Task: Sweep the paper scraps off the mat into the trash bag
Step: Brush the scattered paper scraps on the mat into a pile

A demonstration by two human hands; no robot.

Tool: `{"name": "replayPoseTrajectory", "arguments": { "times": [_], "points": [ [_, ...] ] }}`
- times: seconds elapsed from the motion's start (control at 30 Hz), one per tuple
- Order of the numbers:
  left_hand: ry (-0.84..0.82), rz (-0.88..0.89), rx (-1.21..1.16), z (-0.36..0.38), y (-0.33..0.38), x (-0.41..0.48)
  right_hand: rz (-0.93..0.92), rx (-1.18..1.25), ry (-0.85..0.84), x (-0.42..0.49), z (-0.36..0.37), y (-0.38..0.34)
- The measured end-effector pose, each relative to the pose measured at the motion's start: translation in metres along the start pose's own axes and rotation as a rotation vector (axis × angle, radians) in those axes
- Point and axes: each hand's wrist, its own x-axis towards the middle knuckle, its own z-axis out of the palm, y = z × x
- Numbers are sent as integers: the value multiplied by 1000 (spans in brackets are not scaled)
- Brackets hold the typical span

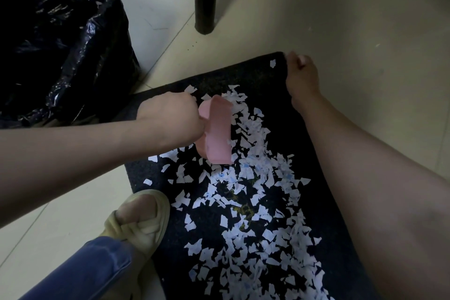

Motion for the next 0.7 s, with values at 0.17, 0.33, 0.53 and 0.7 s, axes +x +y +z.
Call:
{"name": "replayPoseTrajectory", "arguments": {
  "times": [0.17, 0.33, 0.53, 0.7],
  "points": [
    [-13, -13, -13, -2, 3, 2, -84, -130, -16, -14, -16, -8],
    [6, -11, 2, -4, 11, 1, -110, -192, 463, -13, -39, -3],
    [-13, 6, 17, -3, 9, -3, -9, -126, 253, -3, -30, 25],
    [-26, -14, 17, -5, 11, -1, -75, -152, 386, -8, -40, 15]
  ]
}}
